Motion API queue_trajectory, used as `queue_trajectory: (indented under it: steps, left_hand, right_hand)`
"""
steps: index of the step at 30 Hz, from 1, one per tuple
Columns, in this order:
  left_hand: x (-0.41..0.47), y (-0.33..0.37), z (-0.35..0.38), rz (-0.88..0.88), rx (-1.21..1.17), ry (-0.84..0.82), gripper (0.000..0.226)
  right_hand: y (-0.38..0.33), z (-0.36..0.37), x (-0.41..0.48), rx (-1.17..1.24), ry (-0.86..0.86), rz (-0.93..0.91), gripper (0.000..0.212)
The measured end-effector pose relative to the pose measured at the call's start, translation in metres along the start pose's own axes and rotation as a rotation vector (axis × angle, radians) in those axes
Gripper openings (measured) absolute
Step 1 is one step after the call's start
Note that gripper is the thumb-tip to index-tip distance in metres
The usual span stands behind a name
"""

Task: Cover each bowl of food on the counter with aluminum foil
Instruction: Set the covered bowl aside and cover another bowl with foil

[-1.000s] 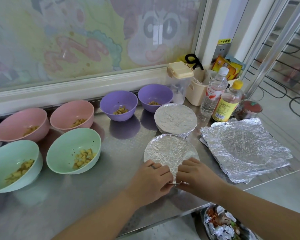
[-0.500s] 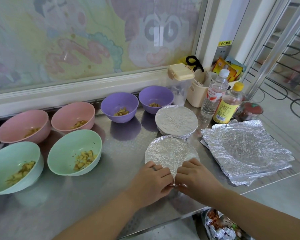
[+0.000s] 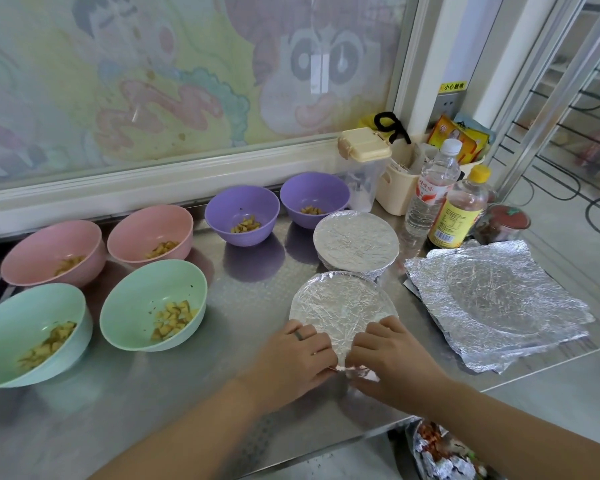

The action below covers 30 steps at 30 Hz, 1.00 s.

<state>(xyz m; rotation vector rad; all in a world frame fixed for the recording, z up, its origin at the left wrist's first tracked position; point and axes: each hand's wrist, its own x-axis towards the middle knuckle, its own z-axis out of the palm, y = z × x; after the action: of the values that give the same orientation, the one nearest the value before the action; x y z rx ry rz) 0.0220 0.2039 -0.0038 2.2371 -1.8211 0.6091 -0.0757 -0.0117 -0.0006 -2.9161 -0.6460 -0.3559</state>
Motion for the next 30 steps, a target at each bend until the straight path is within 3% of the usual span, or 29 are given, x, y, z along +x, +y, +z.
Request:
queue_trajectory:
  steps: [3,6,11,24,30]
  left_hand:
    - [-0.01,-0.008,-0.006,-0.049,-0.019,0.003,0.018]
    - [-0.007,-0.001,-0.006,-0.063,-0.029,-0.008,0.025]
    - [0.0,0.006,0.002,-0.061,-0.017,-0.015,0.017]
    - [0.001,0.005,0.0,-0.062,-0.024,0.002,0.018]
    - [0.001,0.005,-0.002,-0.059,-0.011,0.007,0.02]
  right_hand:
    - [0.013,-0.007,-0.01,-0.018,-0.085,-0.01,0.031]
    - [0.016,-0.004,-0.01,0.0,-0.055,-0.019,0.02]
    - [0.011,0.009,-0.003,0.02,0.041,-0.037,0.008]
    - [0.003,0.027,0.003,-0.024,0.238,-0.106,0.019]
    - [-0.005,0.027,0.005,0.03,0.252,-0.024,0.02]
